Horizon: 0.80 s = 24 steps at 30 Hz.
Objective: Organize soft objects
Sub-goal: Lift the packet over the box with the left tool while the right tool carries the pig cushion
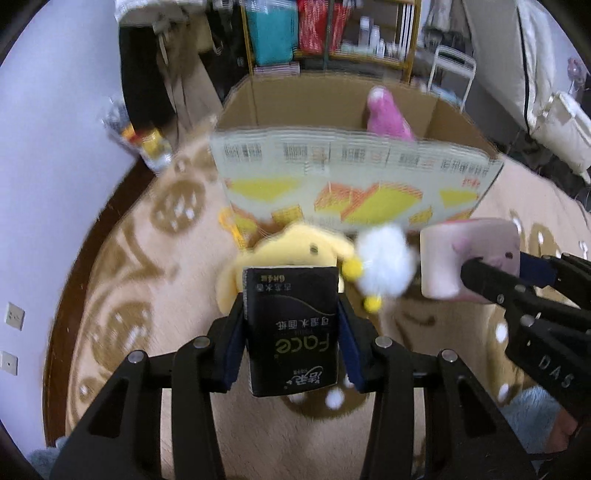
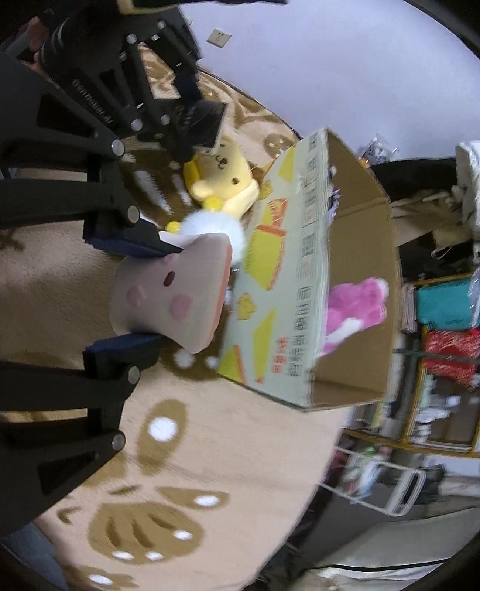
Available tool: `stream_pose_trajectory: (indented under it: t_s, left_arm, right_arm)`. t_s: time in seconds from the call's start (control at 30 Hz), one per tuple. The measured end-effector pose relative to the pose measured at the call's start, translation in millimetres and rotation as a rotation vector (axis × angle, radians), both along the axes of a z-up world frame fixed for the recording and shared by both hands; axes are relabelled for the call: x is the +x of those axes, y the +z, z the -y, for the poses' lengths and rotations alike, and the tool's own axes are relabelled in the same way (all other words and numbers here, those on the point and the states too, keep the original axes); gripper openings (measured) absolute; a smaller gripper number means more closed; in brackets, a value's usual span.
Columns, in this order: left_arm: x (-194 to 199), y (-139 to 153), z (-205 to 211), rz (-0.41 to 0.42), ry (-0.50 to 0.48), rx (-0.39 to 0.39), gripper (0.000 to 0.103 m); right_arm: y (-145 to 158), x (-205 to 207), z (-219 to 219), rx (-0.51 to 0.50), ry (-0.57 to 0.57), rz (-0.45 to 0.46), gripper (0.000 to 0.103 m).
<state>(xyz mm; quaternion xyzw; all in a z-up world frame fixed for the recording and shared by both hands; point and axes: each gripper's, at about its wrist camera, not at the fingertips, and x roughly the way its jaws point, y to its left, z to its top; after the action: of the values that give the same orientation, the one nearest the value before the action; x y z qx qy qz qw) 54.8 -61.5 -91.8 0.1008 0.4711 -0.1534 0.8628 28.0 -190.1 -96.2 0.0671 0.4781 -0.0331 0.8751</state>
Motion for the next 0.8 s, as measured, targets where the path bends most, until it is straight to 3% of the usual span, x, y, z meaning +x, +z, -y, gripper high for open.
stream_pose_trajectory:
  t_s: [0.27,0.53,0.8]
  left_arm:
    - [2.2,39.7,-14.8,0.183,0.043,-0.071,0.044]
    - [2.4,79.3,-12.5,0.349,0.007,-0.119,0.044]
    - [9.5,111.5,-2.6,0.459,-0.027,-0.131,0.044]
  right_arm:
    - [40.2,-13.9,-2.0,-0.110,-0.019,0.202,0.038]
    - [73.3,-30.1,-19.4,-0.258,-0.030,0.398,0.038]
    - [106.5,-26.8,-20.7,-0.250,-0.021,0.499,0.035]
